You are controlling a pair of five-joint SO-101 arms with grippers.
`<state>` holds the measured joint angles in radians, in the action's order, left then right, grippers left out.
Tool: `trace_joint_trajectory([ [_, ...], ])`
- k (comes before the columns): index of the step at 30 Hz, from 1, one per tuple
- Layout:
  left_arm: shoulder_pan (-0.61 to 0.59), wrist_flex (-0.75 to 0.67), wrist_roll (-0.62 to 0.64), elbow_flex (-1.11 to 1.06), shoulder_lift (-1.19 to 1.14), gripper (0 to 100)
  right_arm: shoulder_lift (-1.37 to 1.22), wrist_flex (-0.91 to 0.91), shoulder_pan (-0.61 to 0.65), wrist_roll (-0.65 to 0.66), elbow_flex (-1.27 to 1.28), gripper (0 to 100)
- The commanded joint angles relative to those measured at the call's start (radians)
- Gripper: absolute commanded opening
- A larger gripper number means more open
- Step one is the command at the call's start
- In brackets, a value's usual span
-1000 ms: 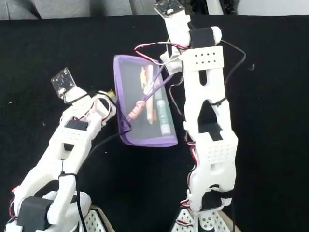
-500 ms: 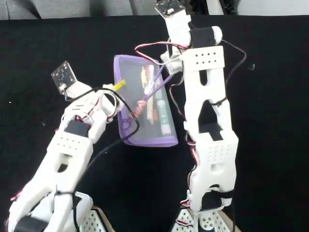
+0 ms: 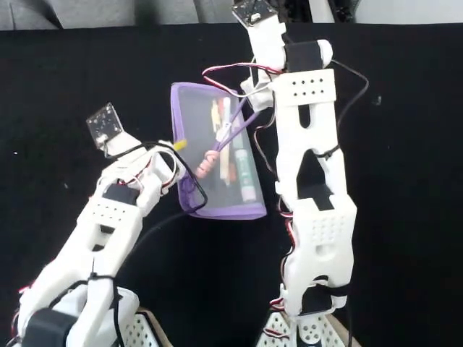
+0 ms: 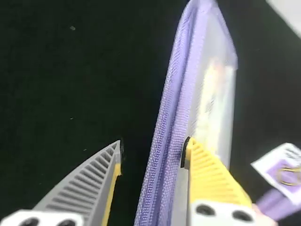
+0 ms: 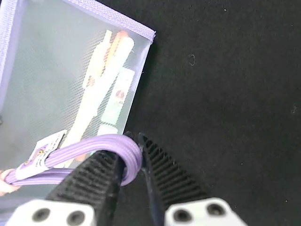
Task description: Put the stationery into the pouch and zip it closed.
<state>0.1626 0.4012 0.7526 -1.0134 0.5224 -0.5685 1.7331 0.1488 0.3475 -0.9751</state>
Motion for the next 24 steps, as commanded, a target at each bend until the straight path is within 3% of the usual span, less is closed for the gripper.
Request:
trace_joint_trajectory([
  [1,0.007,-0.020,-0.018,0.065,-0.066,22,0.065,0.028,-0.025,-0.002,-0.012,1.1],
  [24,0.176,-0.086,-0.017,0.064,-0.120,22,0.067,0.026,-0.038,-0.005,-0.036,1.1],
])
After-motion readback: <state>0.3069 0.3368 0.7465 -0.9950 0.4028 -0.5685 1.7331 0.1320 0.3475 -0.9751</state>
